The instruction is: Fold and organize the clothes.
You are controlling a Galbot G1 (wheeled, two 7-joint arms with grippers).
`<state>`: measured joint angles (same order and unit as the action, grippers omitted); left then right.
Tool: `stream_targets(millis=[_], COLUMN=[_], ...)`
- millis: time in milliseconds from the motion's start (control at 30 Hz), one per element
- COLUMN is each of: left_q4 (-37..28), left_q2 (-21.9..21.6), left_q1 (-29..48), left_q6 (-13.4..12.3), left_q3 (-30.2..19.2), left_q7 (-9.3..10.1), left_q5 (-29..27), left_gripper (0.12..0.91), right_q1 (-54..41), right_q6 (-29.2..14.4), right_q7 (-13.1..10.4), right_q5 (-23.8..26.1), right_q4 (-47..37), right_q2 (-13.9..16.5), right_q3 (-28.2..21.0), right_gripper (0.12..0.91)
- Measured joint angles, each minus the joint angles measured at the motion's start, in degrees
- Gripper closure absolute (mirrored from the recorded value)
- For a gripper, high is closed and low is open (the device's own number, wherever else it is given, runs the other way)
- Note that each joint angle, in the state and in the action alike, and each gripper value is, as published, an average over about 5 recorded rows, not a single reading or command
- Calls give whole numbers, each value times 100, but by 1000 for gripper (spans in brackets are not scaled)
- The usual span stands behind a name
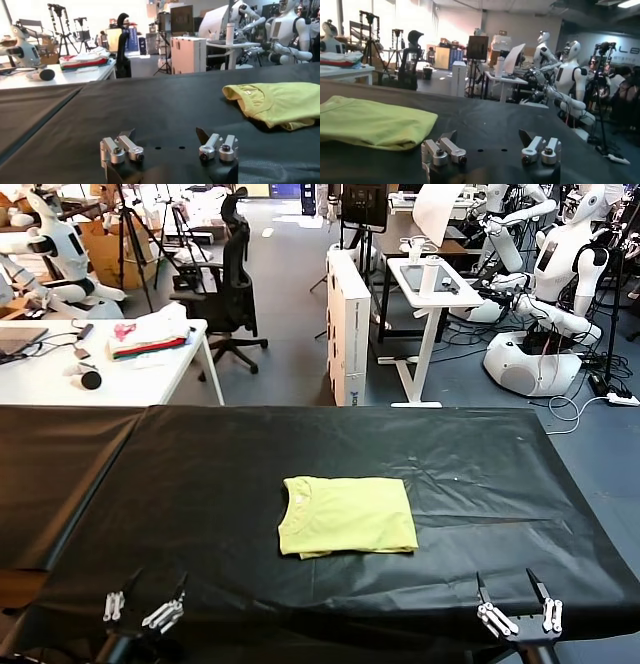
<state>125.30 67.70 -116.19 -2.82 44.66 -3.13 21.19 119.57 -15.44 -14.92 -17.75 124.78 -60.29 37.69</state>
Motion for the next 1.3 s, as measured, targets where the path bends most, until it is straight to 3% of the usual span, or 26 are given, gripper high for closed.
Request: stream_targets(millis=[1300], left_q4=[37], left_q2=[48], left_q1=[-68], left_q6=[-9], left_q3=[47], left_q7=[-122], left_q5=[-42], left_gripper=[123], right_q1=[30], right_q6=[-3], right_q7=[-7], right_q5=[30], right_q4=[-24], right_q2=[-3], right_q3=[-122], right_gripper=[118])
